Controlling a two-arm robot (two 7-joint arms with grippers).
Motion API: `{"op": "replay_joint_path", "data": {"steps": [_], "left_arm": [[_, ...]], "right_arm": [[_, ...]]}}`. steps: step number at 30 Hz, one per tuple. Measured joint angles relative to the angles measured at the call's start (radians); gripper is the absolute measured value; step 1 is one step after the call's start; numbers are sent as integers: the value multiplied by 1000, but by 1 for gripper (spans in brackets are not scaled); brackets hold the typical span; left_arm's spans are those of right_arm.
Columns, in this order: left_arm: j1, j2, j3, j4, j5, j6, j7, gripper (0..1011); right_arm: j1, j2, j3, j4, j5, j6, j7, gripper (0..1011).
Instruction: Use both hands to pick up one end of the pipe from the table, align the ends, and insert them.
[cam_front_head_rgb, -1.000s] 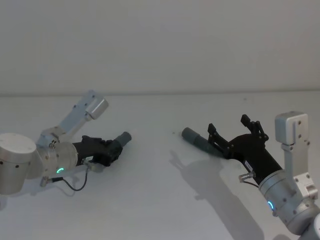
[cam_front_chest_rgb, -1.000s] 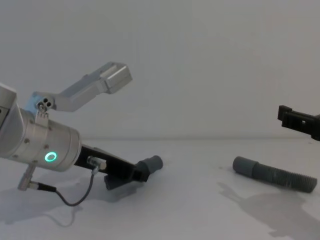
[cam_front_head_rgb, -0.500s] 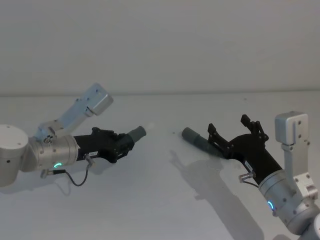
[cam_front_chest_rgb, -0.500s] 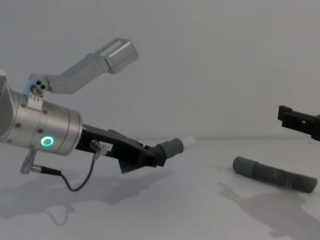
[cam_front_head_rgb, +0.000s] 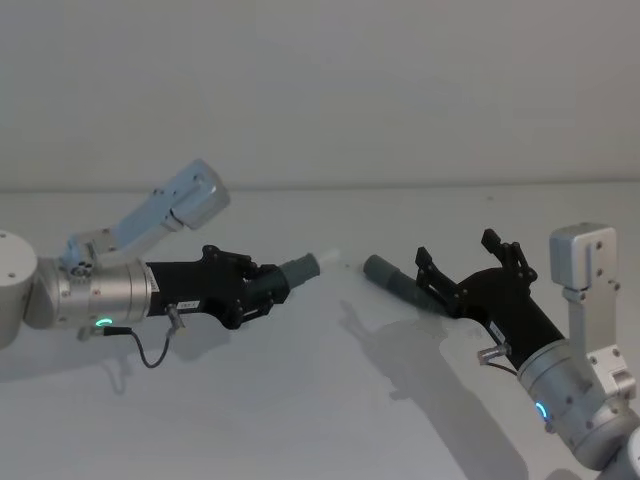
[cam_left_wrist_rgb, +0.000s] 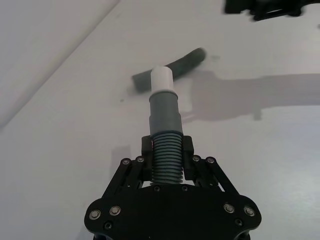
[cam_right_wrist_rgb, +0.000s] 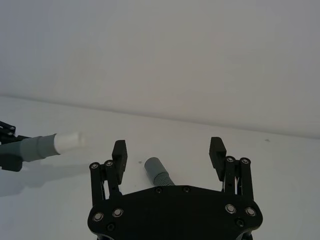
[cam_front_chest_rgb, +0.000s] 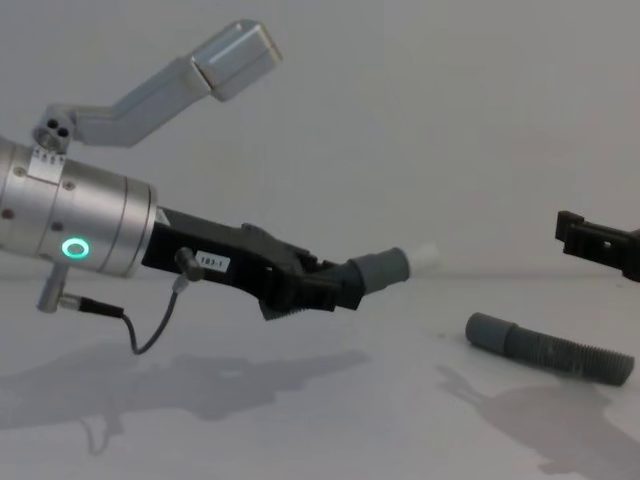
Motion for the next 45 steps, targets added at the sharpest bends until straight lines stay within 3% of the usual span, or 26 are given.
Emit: {"op": "replay_joint_path", "data": {"steps": [8, 20, 25, 33, 45], "left_arm": [[-32, 25, 25, -4, -18, -73, -108, 301], [-82, 52, 60, -2, -40, -160, -259, 301], [-93, 58, 68, -4, -45, -178, -291, 301], [-105, 66, 76, -6, -50, -198, -326, 301], [-112, 70, 81, -8, -54, -211, -348, 301]], "right_arm": [[-1, 17, 5, -2, -3, 8, 15, 1000], [-1, 99, 29, -17, -28, 39, 79, 1000], [-2, 125, 38, -22, -35, 48, 99, 1000], [1, 131, 44, -15, -31, 49, 126, 1000], [74, 122, 21, 67, 39, 47, 249, 1000]]}}
